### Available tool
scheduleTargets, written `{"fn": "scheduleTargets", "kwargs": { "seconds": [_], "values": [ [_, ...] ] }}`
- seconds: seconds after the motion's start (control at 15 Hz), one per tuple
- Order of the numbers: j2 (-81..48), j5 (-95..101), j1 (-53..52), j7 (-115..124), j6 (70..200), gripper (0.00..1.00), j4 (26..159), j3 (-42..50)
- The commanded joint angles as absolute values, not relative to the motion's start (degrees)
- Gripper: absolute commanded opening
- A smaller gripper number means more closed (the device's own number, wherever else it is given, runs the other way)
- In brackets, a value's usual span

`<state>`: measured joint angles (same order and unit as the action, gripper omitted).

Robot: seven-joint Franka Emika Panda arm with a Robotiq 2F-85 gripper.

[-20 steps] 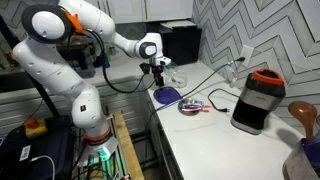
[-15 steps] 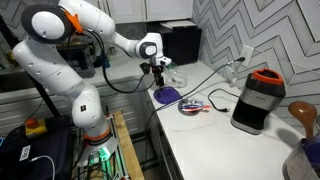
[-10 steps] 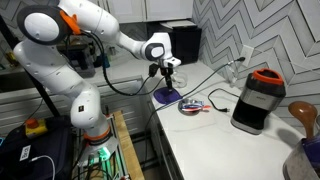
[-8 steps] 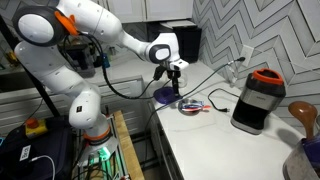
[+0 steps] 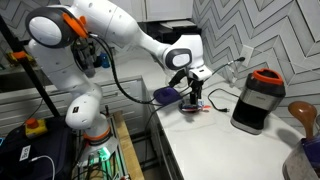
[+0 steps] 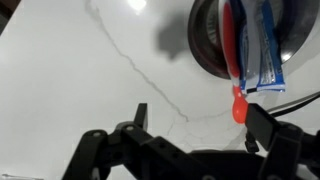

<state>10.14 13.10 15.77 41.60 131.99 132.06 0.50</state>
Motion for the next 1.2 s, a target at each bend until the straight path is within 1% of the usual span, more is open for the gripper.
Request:
{"fn": "scheduleTargets", "kwargs": {
  "seconds": [0.0, 0.27, 0.33, 0.47, 0.53, 0.67, 0.73, 0.8, 0.87, 1.13],
  "values": [
    [1.59, 13.53, 14.11, 46.67, 132.77, 1.00, 125.07, 2.11],
    [-3.96, 13.42, 11.40, 50.31, 132.79, 0.99, 120.03, 3.42],
    [-4.96, 13.82, 10.57, 50.84, 132.27, 0.86, 119.28, 3.65],
    [-6.47, 14.49, 9.10, 51.56, 132.21, 0.82, 118.31, 4.27],
    [-7.14, 14.56, 8.44, 51.59, 132.53, 0.76, 118.10, 4.59],
    [-8.24, 15.17, 7.30, 52.20, 132.95, 0.74, 117.76, 5.33],
    [-8.65, 15.36, 6.85, 52.35, 133.28, 0.57, 117.68, 5.68],
    [-8.99, 15.69, 6.44, 52.48, 133.16, 0.49, 117.51, 6.06],
    [-9.30, 16.05, 6.05, 52.55, 133.08, 0.49, 117.44, 6.39],
    [-10.06, 17.67, 4.81, 53.09, 132.89, 0.17, 117.04, 7.44]
  ]
}}
